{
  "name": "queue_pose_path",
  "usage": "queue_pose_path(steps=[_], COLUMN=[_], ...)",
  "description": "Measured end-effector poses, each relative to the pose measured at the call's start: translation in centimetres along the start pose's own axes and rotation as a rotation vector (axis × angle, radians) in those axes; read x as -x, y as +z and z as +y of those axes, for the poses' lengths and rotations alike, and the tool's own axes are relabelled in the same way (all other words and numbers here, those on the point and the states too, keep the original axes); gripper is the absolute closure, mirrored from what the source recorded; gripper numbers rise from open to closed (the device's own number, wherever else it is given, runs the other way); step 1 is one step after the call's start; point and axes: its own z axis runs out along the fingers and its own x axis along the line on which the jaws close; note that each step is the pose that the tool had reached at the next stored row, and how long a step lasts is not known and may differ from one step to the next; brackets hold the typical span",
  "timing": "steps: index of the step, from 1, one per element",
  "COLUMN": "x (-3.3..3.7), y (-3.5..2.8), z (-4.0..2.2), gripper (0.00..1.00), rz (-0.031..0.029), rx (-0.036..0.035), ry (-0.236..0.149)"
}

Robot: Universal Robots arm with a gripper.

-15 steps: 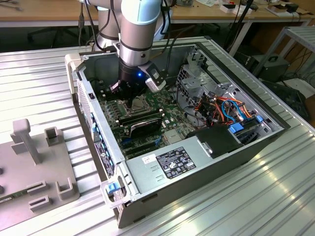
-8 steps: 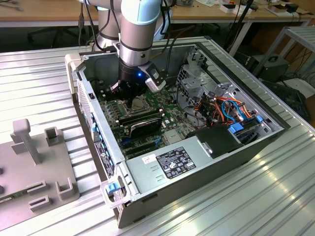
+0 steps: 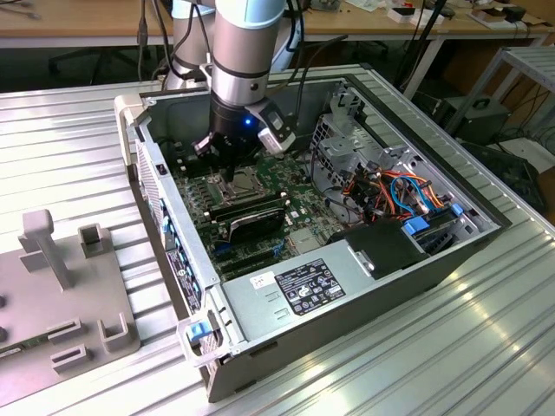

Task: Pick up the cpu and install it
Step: 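Close the cpu cover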

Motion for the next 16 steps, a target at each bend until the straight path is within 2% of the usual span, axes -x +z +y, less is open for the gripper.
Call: queue_pose_path(steps=[5, 8, 12, 16], x=[0.04, 0.32, 0.98, 1.93], y=[-0.08, -0.08, -0.06, -0.04], z=[0.00, -0.02, -0.05, -0.11], gripper=[0.89, 0.89, 0.89, 0.89], rz=[0.0001, 0.0001, 0.0001, 0.0000], rx=[-0.0001, -0.0001, 0.0000, 0.0000], ry=[0.000, 0.000, 0.000, 0.000])
